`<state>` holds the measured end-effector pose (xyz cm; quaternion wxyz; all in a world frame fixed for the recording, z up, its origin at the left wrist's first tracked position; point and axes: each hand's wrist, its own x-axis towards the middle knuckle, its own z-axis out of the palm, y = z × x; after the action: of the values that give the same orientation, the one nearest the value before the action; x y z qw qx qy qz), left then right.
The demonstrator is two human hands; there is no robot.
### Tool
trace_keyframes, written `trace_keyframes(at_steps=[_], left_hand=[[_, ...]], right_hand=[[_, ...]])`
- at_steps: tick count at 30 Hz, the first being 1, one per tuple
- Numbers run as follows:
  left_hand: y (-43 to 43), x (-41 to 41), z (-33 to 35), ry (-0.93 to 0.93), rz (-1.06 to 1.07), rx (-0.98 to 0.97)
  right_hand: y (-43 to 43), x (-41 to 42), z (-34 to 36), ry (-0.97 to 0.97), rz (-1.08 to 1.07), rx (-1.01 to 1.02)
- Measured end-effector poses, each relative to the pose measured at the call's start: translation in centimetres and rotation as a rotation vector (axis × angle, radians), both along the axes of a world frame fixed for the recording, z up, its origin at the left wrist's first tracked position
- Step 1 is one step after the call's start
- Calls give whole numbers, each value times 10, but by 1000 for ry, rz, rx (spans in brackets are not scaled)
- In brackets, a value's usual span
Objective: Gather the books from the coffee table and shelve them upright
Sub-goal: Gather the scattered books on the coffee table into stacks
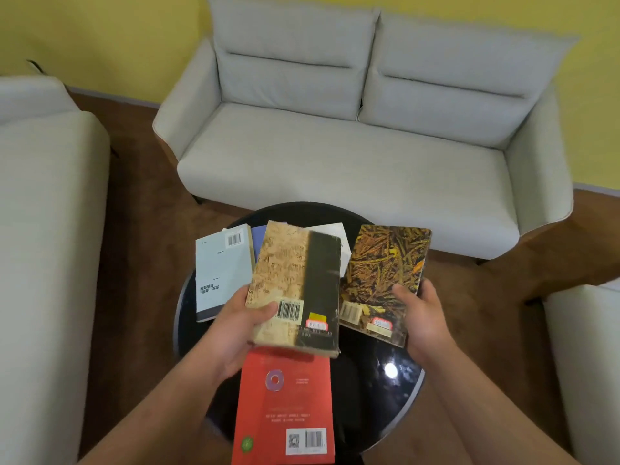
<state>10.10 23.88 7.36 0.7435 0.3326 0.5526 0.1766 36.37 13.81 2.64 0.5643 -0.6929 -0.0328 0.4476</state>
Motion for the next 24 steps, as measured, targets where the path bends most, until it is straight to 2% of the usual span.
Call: trace_keyframes(at_steps=[4, 8, 10, 12, 14, 17, 19, 21, 24], left_hand=[[-45, -41, -13, 75, -38, 2], [-67, -69, -37, 314, -117, 55], [-73, -74, -45, 489, -205, 220], [-80, -75, -53, 728, -379, 488], [-88, -68, -50, 947, -467, 716], [-94, -50, -32, 1152, -669, 930], [-100, -37, -29, 1181, -857, 1018], [-112, -22, -31, 1125, -898, 1008], [-127, -5, -36, 1181, -953, 945]], right_hand=[[-24, -14, 13, 49, -76, 8], [-45, -36, 23, 83, -80, -17], [-55, -45, 25, 69, -71, -30], [-64, -51, 25, 44, -69, -40], [-71, -54, 26, 36, -69, -50], [-78, -54, 28, 43, -64, -46], [-83, -53, 27, 41, -49, -55], [-89, -53, 24, 17, -16, -65], [-99, -53, 22, 28, 19, -69]])
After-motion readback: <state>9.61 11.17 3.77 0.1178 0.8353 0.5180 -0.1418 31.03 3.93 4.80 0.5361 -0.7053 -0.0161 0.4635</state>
